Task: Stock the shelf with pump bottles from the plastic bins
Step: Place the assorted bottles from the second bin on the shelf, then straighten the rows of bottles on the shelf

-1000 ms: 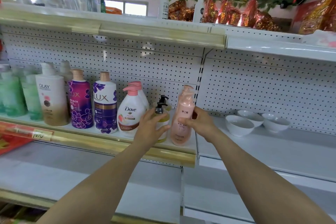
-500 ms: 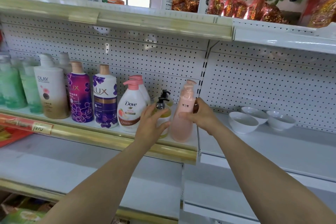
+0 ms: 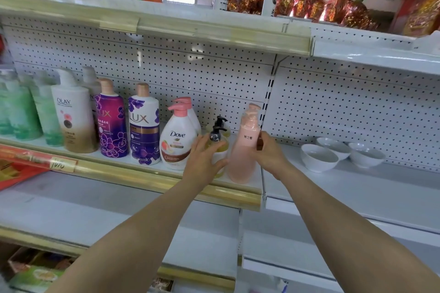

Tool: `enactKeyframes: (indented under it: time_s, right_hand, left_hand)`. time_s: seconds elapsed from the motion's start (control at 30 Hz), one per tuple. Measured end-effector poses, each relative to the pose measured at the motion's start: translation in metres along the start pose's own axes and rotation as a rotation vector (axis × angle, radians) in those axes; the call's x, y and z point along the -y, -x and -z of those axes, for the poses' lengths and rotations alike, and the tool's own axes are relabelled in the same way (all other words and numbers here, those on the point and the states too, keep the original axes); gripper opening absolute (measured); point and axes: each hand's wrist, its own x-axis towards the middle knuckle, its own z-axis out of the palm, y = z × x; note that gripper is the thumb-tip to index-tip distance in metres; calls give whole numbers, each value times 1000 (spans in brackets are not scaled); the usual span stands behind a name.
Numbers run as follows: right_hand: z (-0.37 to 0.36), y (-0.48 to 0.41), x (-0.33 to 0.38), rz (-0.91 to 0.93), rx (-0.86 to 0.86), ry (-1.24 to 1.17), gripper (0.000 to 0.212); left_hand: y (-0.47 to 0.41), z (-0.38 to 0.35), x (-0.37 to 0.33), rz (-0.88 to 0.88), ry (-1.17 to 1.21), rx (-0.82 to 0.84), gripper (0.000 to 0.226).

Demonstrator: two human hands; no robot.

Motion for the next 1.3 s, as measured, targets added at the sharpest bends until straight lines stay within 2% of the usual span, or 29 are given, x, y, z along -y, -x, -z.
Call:
enactKeyframes:
  time_s: [0.13, 0.27, 0.33, 0.53, 0.7, 0.87, 0.97, 1.1, 1.3]
  right_hand:
    - [-2, 11, 15, -48, -32, 123, 63]
    - [-11, 38, 48, -67, -359, 276, 82]
    - [-24, 55, 74, -15, -425, 347, 81]
    - [-101, 100, 174, 109, -262, 533, 75]
    - [-173, 133, 255, 188, -149, 587, 73]
    - [-233, 153, 310, 233, -103, 553, 62]
    - [-261, 152, 332, 259, -81, 575, 55]
    - [-296, 138, 354, 270, -48, 573, 66]
    - [-351, 90, 381, 307, -60, 533, 71]
  left_hand:
    - [5, 22, -11, -19, 84, 46, 61]
    - [17, 68, -7, 42, 98, 22, 69]
    - [27, 102, 2, 72, 75, 8, 71]
    - [73, 219, 41, 78, -18, -60, 69]
    - [114, 309, 76, 91, -87, -108, 47]
    - [148, 381, 109, 171, -145, -126, 56]
    - [154, 415, 128, 205, -168, -154, 57]
    - [153, 444, 156, 229, -200, -158, 60]
    - [126, 471, 215, 242, -255, -167, 58]
